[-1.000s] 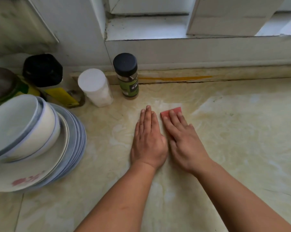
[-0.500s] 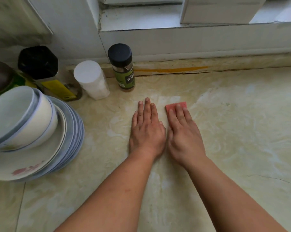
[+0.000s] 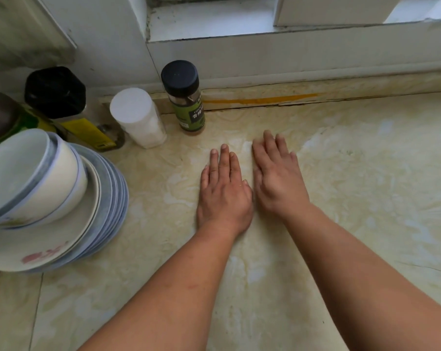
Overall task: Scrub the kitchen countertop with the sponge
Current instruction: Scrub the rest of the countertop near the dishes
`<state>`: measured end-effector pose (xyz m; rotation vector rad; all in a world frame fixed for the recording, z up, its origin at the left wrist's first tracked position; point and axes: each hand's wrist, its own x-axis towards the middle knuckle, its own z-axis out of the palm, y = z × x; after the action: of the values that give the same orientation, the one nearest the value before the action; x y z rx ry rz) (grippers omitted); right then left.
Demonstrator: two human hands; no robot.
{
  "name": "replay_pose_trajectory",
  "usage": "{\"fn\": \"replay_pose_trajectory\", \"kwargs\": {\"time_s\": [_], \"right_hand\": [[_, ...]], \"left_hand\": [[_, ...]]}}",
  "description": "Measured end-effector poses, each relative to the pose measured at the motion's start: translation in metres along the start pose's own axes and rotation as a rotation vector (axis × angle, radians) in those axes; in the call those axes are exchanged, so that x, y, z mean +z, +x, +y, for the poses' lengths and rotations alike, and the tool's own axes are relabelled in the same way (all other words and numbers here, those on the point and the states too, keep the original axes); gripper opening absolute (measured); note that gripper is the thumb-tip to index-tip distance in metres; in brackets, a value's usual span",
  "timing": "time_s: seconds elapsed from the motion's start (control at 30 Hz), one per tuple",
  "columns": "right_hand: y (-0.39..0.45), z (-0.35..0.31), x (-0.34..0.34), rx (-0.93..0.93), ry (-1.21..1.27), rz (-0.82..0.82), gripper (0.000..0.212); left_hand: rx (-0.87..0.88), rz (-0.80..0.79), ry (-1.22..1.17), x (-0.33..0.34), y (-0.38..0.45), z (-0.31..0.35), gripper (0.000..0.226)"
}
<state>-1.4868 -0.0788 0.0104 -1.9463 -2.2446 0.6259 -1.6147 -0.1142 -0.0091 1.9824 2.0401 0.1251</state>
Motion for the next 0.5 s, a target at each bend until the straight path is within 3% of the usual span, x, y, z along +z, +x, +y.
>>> {"fn": "replay_pose_trajectory", "kwargs": {"time_s": [0.1, 0.3, 0.5], "right_hand": [[0.016, 0.001, -0.003, -0.003, 0.007, 0.023, 0.059], [-0.070, 0.014, 0.016, -0.061, 0.013, -0.004, 0.060], [0.023, 0.007, -0.006, 0.006, -0.004, 0.009, 0.060]], "left_hand": [[0.000, 0.012, 0.015, 0.000, 0.000, 0.000, 0.071], [-0.003, 0.004, 0.031, 0.001, 0.000, 0.000, 0.070], [-0.005, 0.003, 0.039, 0.000, -0.001, 0.000, 0.071]]}}
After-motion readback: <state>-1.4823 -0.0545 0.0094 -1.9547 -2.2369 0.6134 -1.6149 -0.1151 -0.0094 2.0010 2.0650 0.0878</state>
